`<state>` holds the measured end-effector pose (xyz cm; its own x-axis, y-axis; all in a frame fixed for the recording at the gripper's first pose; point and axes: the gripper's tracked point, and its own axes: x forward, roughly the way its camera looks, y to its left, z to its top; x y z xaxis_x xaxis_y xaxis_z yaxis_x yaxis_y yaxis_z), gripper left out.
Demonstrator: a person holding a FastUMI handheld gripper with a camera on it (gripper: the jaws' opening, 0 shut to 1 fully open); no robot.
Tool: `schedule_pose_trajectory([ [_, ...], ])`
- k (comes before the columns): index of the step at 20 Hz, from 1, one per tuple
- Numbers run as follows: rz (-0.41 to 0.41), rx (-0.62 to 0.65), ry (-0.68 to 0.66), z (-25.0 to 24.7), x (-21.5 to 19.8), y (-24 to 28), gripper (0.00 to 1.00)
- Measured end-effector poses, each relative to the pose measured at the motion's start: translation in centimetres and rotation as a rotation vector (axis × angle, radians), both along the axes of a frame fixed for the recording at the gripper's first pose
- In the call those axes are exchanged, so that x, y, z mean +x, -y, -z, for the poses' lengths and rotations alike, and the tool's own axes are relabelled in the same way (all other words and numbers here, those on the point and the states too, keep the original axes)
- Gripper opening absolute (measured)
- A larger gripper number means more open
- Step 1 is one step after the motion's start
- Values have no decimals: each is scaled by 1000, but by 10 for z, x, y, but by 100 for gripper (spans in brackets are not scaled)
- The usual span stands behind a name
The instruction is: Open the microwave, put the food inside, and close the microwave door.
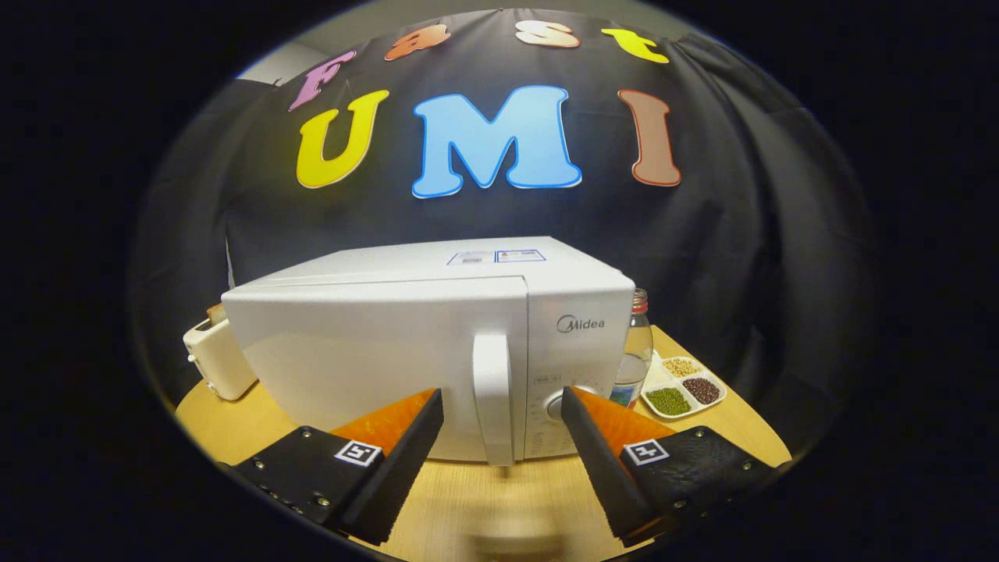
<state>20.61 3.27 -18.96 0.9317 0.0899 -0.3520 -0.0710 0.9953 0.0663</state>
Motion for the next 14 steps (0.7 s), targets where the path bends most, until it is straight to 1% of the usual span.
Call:
schedule_pose_trajectory([
  [1, 0, -8, -4, 4, 4, -2, 97],
  [2, -3, -13, -3, 6, 6, -3, 94],
  [4, -12, -44, -5, 11, 12, -7, 92],
  [6, -7, -89, 3, 11, 17, -5, 63],
  [7, -16, -89, -2, 12, 20, -7, 57],
  [8, -24, -84, -8, 14, 21, -10, 54],
  [9, -12, -83, -12, 15, 24, -8, 54],
  [10, -9, -77, -20, 14, 23, -8, 32],
  [12, -13, -66, -23, 14, 24, -9, 32],
  [13, -17, -63, -34, 14, 22, -9, 26],
  [14, -11, -64, -37, 13, 23, -8, 16],
])
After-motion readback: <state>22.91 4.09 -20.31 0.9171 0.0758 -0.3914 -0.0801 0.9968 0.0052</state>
